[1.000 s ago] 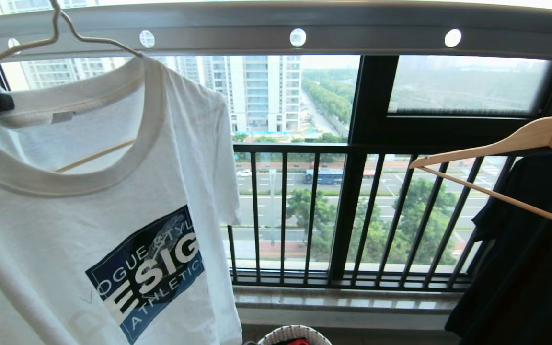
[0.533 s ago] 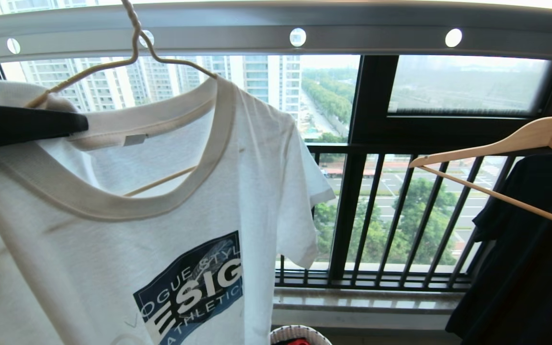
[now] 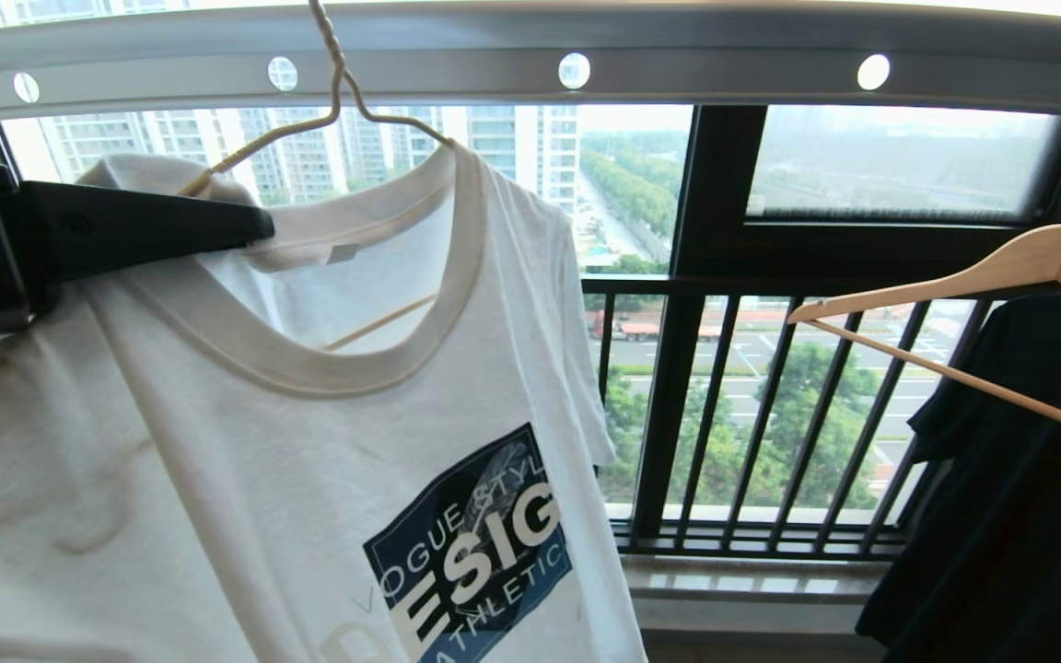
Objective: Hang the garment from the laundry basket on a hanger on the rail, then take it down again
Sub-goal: Hang the clothes rack on the clothesline
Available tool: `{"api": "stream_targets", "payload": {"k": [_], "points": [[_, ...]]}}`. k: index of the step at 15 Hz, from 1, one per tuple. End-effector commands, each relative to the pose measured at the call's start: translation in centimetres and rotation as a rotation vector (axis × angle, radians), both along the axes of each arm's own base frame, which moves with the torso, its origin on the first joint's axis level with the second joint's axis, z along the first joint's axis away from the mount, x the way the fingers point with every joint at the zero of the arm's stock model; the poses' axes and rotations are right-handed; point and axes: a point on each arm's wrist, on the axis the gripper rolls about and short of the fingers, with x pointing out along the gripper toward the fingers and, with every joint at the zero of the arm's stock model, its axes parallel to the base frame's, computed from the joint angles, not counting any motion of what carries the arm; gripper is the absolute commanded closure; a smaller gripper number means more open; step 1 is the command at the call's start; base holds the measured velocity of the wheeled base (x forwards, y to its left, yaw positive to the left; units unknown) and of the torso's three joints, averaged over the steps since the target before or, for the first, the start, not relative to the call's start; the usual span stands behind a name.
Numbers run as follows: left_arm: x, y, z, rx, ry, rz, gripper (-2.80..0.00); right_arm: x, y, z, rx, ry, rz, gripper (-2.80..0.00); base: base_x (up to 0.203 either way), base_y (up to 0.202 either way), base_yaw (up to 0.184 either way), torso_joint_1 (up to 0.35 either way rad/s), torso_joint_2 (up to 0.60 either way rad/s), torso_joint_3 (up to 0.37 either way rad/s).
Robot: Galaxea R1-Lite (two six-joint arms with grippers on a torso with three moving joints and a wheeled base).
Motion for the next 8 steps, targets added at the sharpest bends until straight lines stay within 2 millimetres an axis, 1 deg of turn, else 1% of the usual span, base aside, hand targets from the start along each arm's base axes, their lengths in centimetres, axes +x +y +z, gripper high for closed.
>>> {"api": "stream_targets", "payload": {"k": [1, 2, 4, 6, 8], "points": [[0.1, -1.6, -0.6, 0.024, 0.025, -0.045, 0.00, 0.3, 0.2, -0.1, -0.002, 0.009, -0.001, 0.00, 0.000, 0.000, 0.000, 0.000, 0.00, 0.000], [0.4, -2.4, -0.8, 0.033, 0.029, -0.037, 0.00, 0.3, 0.2, -0.1, 0.003, 0.008, -0.001, 0.00, 0.000, 0.000, 0.000, 0.000, 0.00, 0.000], [0.2, -3.5, -0.8, 0.009, -0.011, -0.049, 0.00, 0.5, 0.3, -0.2, 0.001, 0.016, -0.001, 0.00, 0.000, 0.000, 0.000, 0.000, 0.00, 0.000], [1.0, -4.6, -1.2, 0.037, -0.019, -0.024, 0.00, 0.6, 0.3, -0.2, 0.000, 0.017, -0.001, 0.00, 0.000, 0.000, 0.000, 0.000, 0.00, 0.000], [2.2, -6.0, -2.2, 0.082, 0.005, 0.021, 0.00, 0.7, 0.4, -0.4, -0.002, 0.022, 0.001, 0.00, 0.000, 0.000, 0.000, 0.000, 0.00, 0.000]]}}
